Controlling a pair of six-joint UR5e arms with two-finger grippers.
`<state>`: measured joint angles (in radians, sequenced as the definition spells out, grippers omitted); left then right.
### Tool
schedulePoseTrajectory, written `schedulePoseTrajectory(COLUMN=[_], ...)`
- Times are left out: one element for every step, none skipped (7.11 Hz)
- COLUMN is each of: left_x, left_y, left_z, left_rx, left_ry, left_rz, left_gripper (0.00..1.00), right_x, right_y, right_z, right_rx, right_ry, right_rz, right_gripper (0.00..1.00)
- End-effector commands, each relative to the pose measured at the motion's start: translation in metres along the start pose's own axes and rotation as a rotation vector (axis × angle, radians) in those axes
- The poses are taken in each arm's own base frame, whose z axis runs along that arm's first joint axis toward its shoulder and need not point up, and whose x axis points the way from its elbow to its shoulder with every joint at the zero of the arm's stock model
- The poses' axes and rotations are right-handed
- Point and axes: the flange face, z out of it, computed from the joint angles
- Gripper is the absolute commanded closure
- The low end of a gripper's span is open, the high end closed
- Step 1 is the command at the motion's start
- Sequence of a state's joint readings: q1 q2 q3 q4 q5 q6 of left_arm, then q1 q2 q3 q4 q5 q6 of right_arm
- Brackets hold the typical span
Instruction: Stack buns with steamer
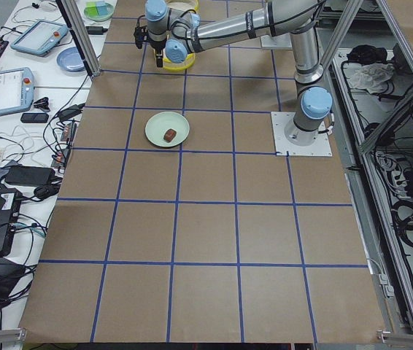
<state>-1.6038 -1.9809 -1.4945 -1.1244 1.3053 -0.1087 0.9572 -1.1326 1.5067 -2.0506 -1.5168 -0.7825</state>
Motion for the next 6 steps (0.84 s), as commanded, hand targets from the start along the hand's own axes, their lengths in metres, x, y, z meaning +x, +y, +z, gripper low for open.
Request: schedulePoseTrajectory(left_x=[-0.095, -0.126, -0.150, -0.172, -0.178, -0.184], left_y=[-0.010, -0.010, -0.006, -0.005, -0.007, -0.005], left_z=[-0.028, -0.026, -0.016, -0.003, 0.006, 0.023], left_rx=[-0.026, -0.052, -0.084, -0.112, -0.127, -0.157], left_ry=[-0.150, -0.209, -0.209, -0.206, -0.201, -0.195], left_rz=[0.081, 0.106, 0.093, 0.094, 0.090, 0.083], left_gripper=[0.00, 0.00, 0.00, 0.00, 0.00, 0.00], right_x=[0.035, 0.040, 0.039, 0.039, 0.040, 0.039], right_y=[0.010, 0.014, 0.015, 0.014, 0.014, 0.015], right_z=[0.041, 0.048, 0.053, 0.059, 0.066, 0.075], right_rx=[-0.009, -0.008, -0.008, 0.000, -0.007, -0.016], right_ry=[-0.007, -0.019, -0.031, -0.038, -0.046, -0.058], right_rz=[-0.040, -0.037, -0.039, -0.041, -0.040, -0.037], right_gripper=[0.00, 0.00, 0.00, 0.00, 0.00, 0.00])
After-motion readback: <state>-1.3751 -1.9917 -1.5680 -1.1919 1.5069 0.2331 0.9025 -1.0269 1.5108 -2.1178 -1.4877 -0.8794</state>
